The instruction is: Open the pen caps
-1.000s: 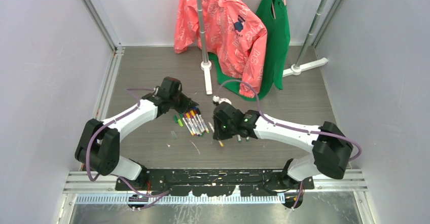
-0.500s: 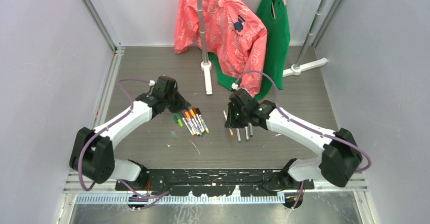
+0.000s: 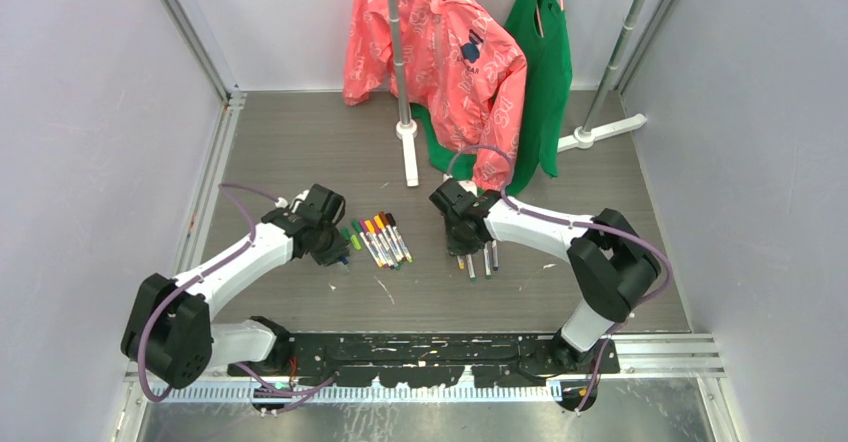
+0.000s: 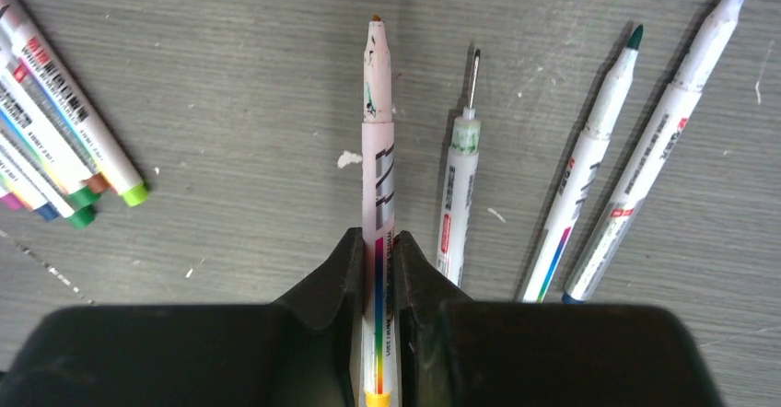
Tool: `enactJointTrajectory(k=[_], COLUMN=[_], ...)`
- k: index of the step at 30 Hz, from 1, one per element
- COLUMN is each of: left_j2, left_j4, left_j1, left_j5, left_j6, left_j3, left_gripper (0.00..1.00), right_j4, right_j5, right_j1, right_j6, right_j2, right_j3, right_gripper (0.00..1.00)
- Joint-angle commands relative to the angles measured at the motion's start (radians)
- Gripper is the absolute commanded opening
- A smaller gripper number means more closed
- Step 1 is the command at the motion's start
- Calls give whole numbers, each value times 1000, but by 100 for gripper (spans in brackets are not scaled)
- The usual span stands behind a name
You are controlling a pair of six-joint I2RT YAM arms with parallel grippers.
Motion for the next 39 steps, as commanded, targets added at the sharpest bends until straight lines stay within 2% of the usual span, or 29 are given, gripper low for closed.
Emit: enactJointTrajectory(k=[1, 7, 14, 20, 29, 39], left_j2=[12, 37, 49, 40, -46, -111], left_j4=[-14, 7, -12, -92, -189, -227], left_j1=[-9, -10, -10, -10, -9, -9], left_j5=[-44, -25, -17, -49, -87, -100], left_j6=[-44, -67, -59, -15, -15, -16], left_j3=[-16, -52, -15, 58, 125, 141], left_gripper=[7, 14, 24, 34, 41, 42], right_j4=[-2, 14, 15, -15, -70, -38], right_j5=[53, 55, 54, 84, 106, 29], right_j1=[-6, -9, -9, -11, -9, 11], right_j6=[-23, -14, -19, -47, -111, -150], right_j2=[45, 94, 109, 101, 108, 84], right_j3=[53, 41, 47, 102, 243, 260], right_gripper=[10, 26, 37, 41, 43, 49])
